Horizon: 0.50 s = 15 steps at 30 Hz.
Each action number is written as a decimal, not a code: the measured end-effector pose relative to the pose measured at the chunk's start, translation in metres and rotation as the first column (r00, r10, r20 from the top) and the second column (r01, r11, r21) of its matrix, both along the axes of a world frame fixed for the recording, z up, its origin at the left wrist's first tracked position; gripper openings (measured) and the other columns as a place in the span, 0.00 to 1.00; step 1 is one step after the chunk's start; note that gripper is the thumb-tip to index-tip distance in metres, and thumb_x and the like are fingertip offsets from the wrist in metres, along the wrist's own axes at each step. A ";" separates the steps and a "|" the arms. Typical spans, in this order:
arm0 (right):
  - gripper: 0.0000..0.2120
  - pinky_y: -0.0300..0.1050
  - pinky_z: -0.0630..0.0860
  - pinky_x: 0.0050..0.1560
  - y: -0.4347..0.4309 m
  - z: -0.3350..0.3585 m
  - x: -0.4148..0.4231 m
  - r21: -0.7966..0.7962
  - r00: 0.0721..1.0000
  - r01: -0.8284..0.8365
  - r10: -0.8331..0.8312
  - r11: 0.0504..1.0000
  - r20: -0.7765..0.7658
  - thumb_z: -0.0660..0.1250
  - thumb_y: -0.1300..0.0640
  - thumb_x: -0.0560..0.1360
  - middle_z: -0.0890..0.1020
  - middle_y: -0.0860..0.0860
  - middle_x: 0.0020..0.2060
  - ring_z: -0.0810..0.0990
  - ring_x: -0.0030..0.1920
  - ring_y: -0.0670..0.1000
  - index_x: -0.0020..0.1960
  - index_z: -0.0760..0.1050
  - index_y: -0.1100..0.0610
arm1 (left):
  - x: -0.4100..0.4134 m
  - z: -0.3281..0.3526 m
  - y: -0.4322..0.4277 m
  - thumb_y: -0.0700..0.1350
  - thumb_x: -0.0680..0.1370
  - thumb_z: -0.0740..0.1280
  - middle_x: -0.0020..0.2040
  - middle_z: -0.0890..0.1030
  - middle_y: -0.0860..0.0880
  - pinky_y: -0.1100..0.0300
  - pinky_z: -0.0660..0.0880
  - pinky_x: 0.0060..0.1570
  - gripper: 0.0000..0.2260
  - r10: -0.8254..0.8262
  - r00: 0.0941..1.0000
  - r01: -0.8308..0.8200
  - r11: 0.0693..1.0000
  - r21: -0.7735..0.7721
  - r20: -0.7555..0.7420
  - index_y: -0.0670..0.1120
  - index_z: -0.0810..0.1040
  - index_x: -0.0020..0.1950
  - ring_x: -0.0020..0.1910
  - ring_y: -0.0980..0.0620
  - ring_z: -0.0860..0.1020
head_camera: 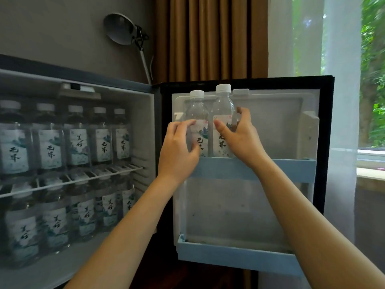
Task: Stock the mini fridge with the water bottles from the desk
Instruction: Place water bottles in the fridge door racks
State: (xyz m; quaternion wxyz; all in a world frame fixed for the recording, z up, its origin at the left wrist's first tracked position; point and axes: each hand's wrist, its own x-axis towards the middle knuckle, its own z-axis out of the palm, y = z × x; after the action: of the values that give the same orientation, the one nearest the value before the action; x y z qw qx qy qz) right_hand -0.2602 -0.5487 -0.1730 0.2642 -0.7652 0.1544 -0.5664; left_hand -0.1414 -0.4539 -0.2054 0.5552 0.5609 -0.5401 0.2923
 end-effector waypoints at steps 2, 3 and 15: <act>0.29 0.44 0.76 0.43 0.002 -0.002 0.000 -0.028 0.997 0.053 -0.055 0.998 -0.061 0.63 0.46 0.76 0.79 0.47 0.44 0.79 0.43 0.47 0.71 0.55 0.55 | 0.000 -0.001 -0.002 0.38 0.75 0.66 0.60 0.69 0.47 0.64 0.71 0.52 0.18 0.002 1.000 -0.002 1.000 -0.008 -0.009 0.44 0.71 0.65 0.55 0.55 0.71; 0.29 0.46 0.77 0.43 0.003 -0.004 0.001 -0.051 0.993 0.078 -0.082 0.996 -0.089 0.62 0.46 0.77 0.79 0.48 0.44 0.79 0.42 0.48 0.71 0.54 0.56 | -0.001 -0.002 -0.003 0.38 0.75 0.66 0.60 0.69 0.47 0.64 0.71 0.52 0.18 0.004 1.000 -0.005 1.000 -0.014 -0.015 0.44 0.71 0.65 0.55 0.55 0.71; 0.28 0.52 0.65 0.65 0.004 -0.001 0.002 0.005 0.982 0.165 -0.164 0.986 -0.091 0.63 0.48 0.76 0.68 0.56 0.66 0.65 0.66 0.56 0.71 0.59 0.58 | -0.003 -0.006 0.008 0.39 0.76 0.66 0.65 0.68 0.49 0.64 0.68 0.57 0.24 -0.031 0.997 0.038 0.995 0.096 -0.067 0.47 0.65 0.70 0.61 0.56 0.70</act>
State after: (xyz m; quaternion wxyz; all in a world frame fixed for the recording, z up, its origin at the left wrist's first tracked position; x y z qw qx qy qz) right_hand -0.2586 -0.5451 -0.1738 0.2139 -0.7730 0.2323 -0.5503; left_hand -0.1448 -0.4463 -0.2113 0.5494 0.5871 -0.5450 0.2376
